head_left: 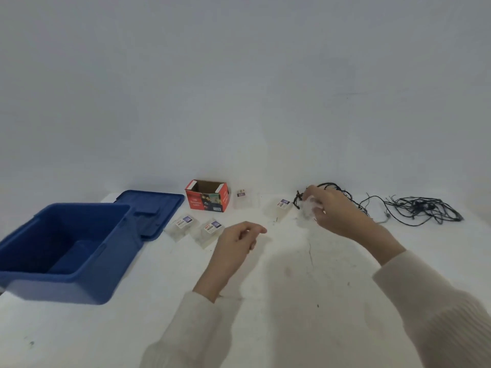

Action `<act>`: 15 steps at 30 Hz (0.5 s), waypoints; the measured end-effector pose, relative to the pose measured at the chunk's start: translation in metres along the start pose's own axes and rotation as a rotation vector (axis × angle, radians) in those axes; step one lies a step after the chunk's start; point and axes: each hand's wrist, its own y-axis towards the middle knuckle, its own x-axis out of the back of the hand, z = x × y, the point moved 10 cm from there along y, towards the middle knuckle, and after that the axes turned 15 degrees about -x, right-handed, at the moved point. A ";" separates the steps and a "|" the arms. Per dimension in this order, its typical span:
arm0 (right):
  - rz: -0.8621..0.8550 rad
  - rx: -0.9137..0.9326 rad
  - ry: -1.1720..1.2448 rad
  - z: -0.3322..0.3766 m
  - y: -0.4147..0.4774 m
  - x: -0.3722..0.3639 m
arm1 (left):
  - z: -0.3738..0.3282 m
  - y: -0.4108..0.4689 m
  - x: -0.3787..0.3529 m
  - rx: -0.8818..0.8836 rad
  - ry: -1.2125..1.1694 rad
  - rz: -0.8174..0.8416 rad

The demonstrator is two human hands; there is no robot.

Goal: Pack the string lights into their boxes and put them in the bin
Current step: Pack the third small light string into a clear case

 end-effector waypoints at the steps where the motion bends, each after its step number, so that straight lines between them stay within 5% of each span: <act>1: 0.067 -0.038 0.032 -0.004 -0.001 0.001 | -0.011 0.010 0.011 -0.087 0.111 -0.024; 5: 0.445 -0.069 0.401 0.004 -0.020 -0.004 | -0.050 0.041 0.037 -0.325 0.319 -0.108; 9: 0.793 -0.017 0.983 0.026 -0.037 0.000 | -0.051 0.067 0.037 -0.341 0.283 -0.079; 15: 0.644 0.029 1.522 0.034 -0.018 0.030 | -0.033 0.058 -0.022 -0.108 -0.147 0.075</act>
